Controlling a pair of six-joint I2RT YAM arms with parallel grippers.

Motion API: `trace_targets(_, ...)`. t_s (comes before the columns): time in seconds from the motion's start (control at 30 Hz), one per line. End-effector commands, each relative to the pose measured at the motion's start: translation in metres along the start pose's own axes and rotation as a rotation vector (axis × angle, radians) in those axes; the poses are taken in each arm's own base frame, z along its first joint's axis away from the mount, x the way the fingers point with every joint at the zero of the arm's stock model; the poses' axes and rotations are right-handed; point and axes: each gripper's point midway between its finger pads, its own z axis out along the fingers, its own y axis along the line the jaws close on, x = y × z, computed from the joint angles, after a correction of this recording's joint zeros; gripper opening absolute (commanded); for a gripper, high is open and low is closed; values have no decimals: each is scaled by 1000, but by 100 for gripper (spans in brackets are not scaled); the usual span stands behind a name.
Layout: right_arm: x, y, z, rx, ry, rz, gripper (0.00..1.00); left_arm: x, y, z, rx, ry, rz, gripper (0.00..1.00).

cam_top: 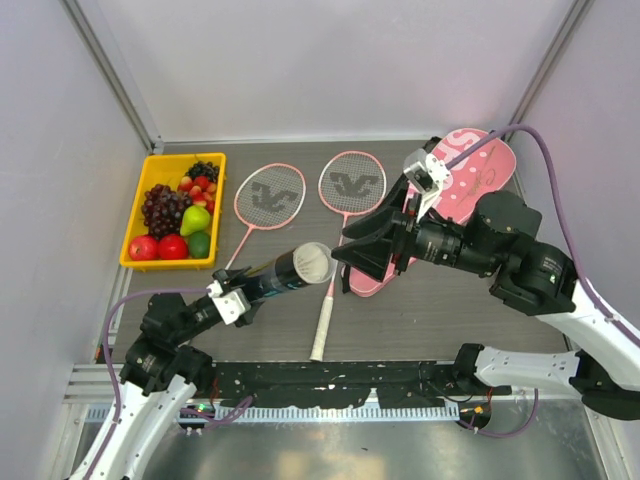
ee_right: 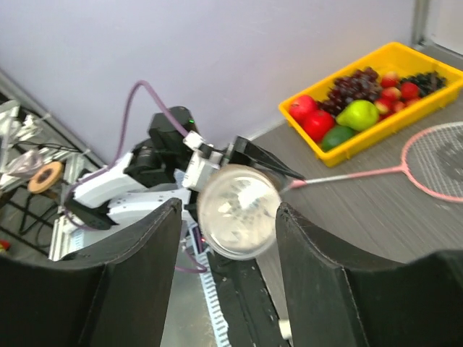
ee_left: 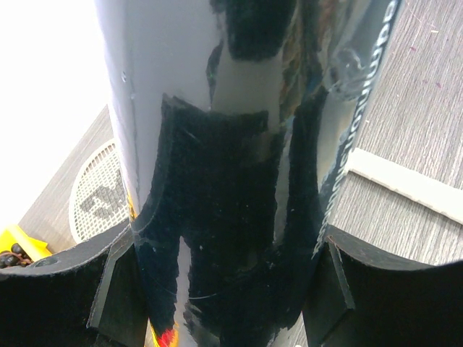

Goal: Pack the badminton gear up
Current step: Close the lid on the shuttle tube.

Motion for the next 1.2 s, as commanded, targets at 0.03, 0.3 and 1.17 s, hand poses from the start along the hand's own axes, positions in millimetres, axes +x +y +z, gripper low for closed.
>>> trace_targets(0.03,15,-35,-8,186,52,-14,58,-28,9,1,-25,-102,39,0)
trace_targets(0.3,33,-41,10,187,132,10,62,-28,9,1,-22,-103,33,0)
trace_targets(1.17,52,-29,41,96,139,60,24,-28,8,3,-13,-102,35,0)
